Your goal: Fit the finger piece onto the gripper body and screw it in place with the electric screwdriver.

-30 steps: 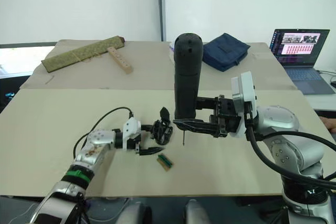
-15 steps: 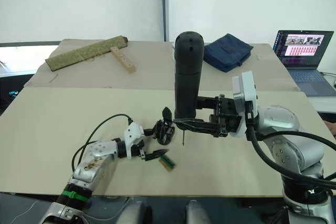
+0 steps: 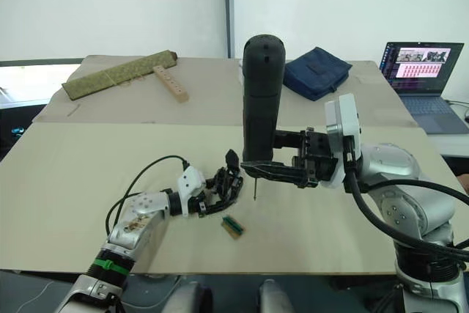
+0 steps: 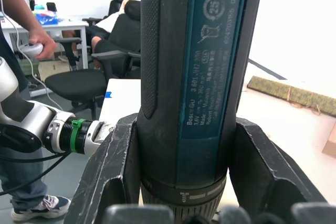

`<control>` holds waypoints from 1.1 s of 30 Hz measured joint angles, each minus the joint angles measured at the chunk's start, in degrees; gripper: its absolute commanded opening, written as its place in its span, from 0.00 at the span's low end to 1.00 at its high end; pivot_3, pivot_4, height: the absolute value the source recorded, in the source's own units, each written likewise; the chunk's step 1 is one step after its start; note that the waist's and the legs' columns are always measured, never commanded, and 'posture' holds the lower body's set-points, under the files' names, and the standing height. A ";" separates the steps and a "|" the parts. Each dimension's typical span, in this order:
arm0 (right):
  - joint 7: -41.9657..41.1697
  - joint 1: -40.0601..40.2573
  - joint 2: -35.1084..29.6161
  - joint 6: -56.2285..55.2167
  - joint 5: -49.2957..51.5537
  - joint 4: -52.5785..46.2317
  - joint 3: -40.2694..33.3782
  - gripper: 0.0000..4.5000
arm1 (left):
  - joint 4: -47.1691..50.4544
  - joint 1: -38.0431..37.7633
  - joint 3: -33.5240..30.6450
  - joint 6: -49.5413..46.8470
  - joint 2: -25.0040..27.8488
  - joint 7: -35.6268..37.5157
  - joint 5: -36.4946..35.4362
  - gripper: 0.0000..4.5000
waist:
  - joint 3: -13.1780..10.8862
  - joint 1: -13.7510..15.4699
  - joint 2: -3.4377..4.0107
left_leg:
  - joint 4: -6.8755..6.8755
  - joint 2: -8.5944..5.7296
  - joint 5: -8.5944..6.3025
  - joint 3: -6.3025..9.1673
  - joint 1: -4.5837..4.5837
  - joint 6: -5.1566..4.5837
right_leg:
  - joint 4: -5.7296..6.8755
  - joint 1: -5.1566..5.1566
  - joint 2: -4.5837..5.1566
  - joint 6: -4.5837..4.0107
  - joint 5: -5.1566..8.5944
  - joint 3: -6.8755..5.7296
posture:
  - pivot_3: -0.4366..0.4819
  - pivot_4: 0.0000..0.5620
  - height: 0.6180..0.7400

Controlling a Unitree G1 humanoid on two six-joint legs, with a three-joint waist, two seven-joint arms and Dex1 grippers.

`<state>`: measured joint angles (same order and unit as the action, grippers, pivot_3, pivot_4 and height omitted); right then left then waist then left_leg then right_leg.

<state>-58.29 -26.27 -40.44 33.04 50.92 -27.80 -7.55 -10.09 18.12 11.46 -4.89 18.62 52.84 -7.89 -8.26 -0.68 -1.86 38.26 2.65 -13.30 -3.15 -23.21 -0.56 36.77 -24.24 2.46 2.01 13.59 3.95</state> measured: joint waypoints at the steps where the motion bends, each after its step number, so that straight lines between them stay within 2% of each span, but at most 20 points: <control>1: 0.07 -0.62 -0.28 0.52 0.27 0.00 0.00 0.43 | -0.08 0.01 0.02 0.06 0.00 -0.01 0.00 0.51 | 0.00 0.00 0.00 | 0.00 0.00 0.00 0.00 0.00 0.00 | 0.00 0.00 0.00 0.00 0.00 0.00 | 0.48 0.27 1.00; 10: 2.88 -11.61 -0.51 7.80 7.88 0.33 0.90 0.43 | -1.04 0.44 0.58 1.10 0.15 0.54 0.01 0.51 | 0.01 -0.02 0.02 | 0.00 0.02 0.00 0.00 0.02 0.00 | 0.00 0.02 0.01 -0.01 0.00 0.01 | 0.48 0.27 1.00; 15: 5.53 -17.79 2.91 10.73 10.01 1.67 3.93 0.43 | -1.85 1.21 0.88 1.11 0.21 1.65 -0.05 0.51 | 0.01 0.07 0.02 | 0.00 0.03 0.00 0.01 0.00 0.00 | -0.01 0.02 0.02 -0.01 -0.01 -0.01 | 0.48 0.27 1.00; 24: 5.99 -21.07 9.53 10.09 1.86 7.48 11.27 0.43 | -1.86 1.36 0.92 0.96 0.29 1.90 -0.09 0.51 | 0.02 0.03 0.02 | 0.00 0.02 0.00 0.00 -0.04 0.00 | -0.01 -0.01 0.03 -0.01 -0.01 -0.02 | 0.48 0.27 1.00; 33: 4.79 -21.22 13.72 7.47 -4.00 9.91 13.45 0.43 | -0.89 0.61 0.84 0.75 0.64 1.56 -0.10 0.51 | 0.02 -0.09 0.02 | 0.00 0.03 0.00 0.00 -0.04 0.00 | 0.01 -0.03 0.01 -0.02 -0.01 -0.02 | 0.48 0.27 1.00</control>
<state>-53.50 -47.49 -26.71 40.51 46.93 -17.89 5.90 -10.98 18.73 12.30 -4.15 19.25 54.40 -7.99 -8.25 -0.77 -1.84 38.26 2.68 -13.30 -3.15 -23.24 -0.56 36.77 -24.27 2.47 2.00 13.59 3.93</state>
